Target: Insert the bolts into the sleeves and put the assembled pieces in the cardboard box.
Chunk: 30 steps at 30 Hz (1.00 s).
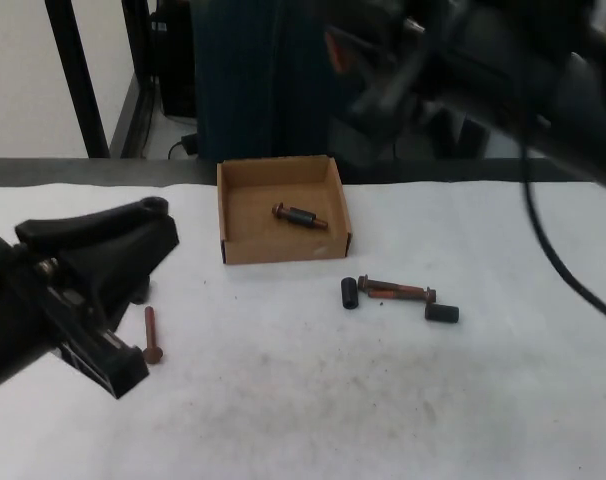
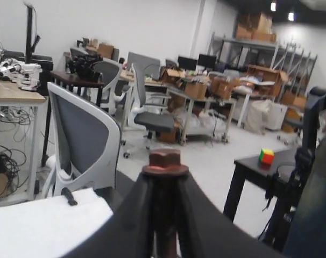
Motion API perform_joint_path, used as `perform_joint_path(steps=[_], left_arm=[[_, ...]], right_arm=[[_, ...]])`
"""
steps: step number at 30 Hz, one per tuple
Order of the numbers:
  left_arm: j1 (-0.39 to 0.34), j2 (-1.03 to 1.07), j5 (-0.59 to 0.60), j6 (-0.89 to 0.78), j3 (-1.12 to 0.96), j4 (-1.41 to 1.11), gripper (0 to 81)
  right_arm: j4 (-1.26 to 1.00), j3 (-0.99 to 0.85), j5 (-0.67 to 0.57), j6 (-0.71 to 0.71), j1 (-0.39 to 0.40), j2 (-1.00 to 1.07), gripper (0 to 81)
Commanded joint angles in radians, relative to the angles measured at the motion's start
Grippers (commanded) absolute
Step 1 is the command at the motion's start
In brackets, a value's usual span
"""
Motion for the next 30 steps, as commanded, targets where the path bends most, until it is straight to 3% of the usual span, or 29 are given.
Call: perform_joint_path(steps=[1,4,8,12,14,17,22,27,30], left_arm=[[0.022,-0.009,0.033,-0.002,0.001,-0.018,0.9],[0.051,-0.009,0.092,0.037,0.002,0.045,0.9],[0.073,-0.021,0.096,0.229,0.02,0.113,0.9],[0.071,-0.024,0.128,0.341,0.023,0.085,0.9],[0.069,-0.024,0.158,0.32,0.023,0.027,0.9],[0.049,-0.024,0.21,0.242,0.003,-0.002,0.9],[-0.031,-0.022,0.211,0.101,-0.04,0.012,0.9],[-0.184,-0.021,0.192,0.087,-0.048,0.012,0.9],[-0.273,-0.021,0.103,0.087,-0.048,0.012,0.9]], right_arm=[[-0.104,0.102,-0.003,-0.027,0.013,-0.052,0.2],[-0.197,0.214,-0.003,-0.05,0.018,-0.09,0.2],[-0.389,0.34,-0.007,-0.172,0.018,-0.09,0.2],[-0.451,0.389,0.008,-0.177,0.018,-0.09,0.2],[-0.475,0.39,0.018,-0.13,0.018,-0.09,0.2],[-0.566,0.388,0.022,0.068,0.02,-0.09,0.2],[-0.6,0.388,0.022,0.208,0.054,-0.092,0.2],[-0.574,0.388,0.022,0.283,0.134,-0.086,0.2],[-0.57,0.388,0.024,0.302,0.184,-0.075,0.2]])
